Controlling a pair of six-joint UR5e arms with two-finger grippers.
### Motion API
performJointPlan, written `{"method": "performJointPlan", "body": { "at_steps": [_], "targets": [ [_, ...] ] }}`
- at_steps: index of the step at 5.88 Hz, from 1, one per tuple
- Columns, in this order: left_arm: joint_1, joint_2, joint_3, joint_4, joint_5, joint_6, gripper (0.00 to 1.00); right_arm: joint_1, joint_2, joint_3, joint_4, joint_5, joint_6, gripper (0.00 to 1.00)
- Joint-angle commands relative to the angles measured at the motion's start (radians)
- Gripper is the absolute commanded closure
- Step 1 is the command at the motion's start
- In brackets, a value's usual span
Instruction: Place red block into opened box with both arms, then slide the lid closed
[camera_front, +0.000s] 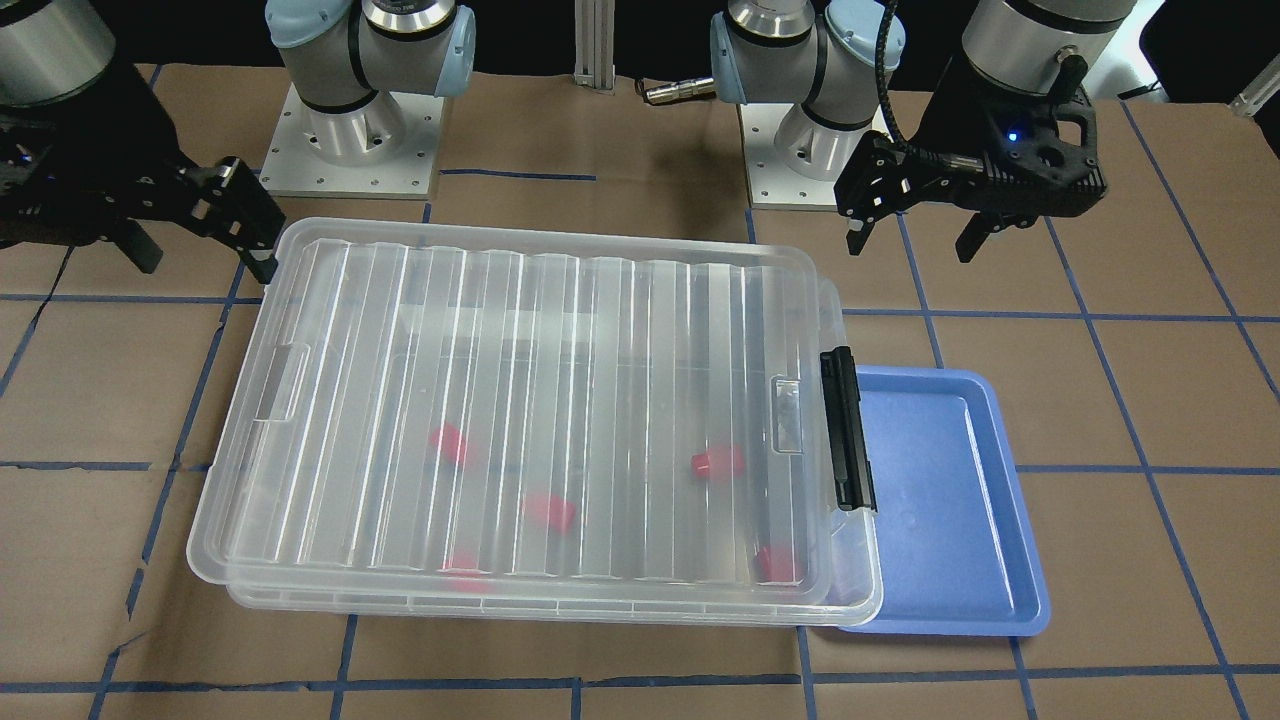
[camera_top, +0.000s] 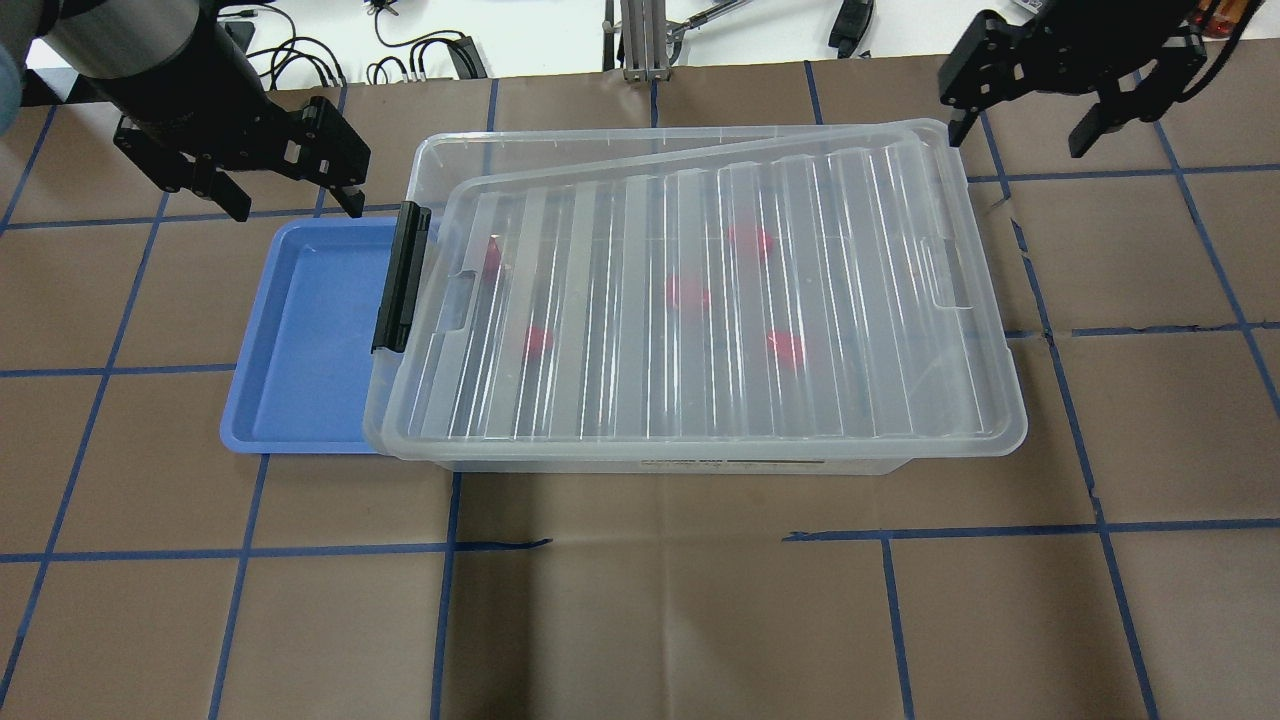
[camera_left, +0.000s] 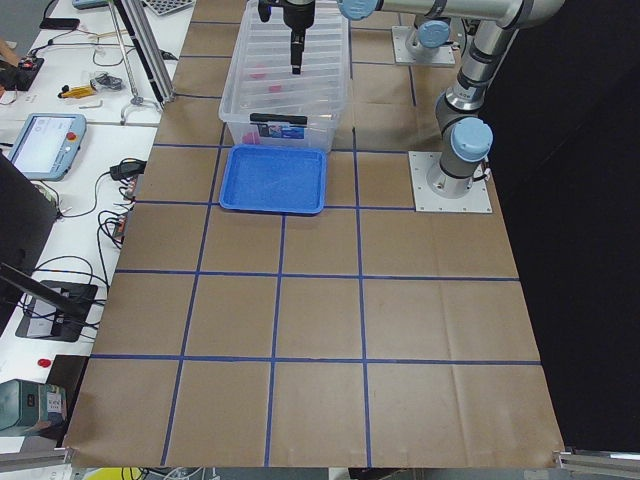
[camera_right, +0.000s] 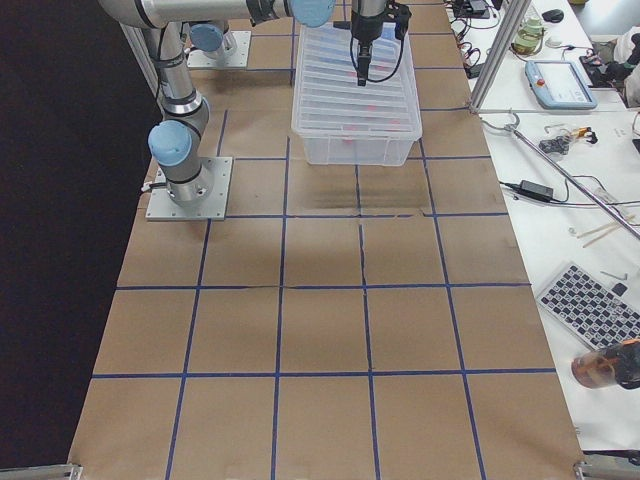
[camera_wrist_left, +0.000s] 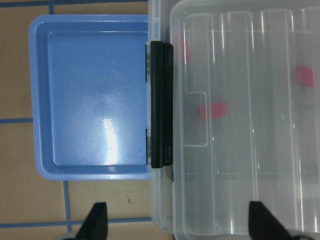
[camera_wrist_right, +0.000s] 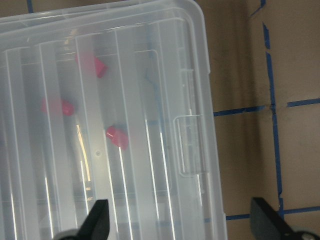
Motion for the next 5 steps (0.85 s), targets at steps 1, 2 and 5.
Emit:
{"method": "performJointPlan", "body": {
  "at_steps": [1,2,5],
  "targets": [
    [0.0,0.0,0.001,0.0,0.0,0.0,0.01,0.066,0.013,-0.017,0.017,-0.001,0.055,0.0],
    [0.0,0.0,0.001,0.0,0.0,0.0,0.01,0.073,0.016,-0.017,0.023,-0.003,0.053,0.0],
    [0.0,0.0,-0.001,0.0,0.0,0.0,0.01,0.074,0.02,-0.017,0.023,-0.043,0.052,0.0]
  ]
}}
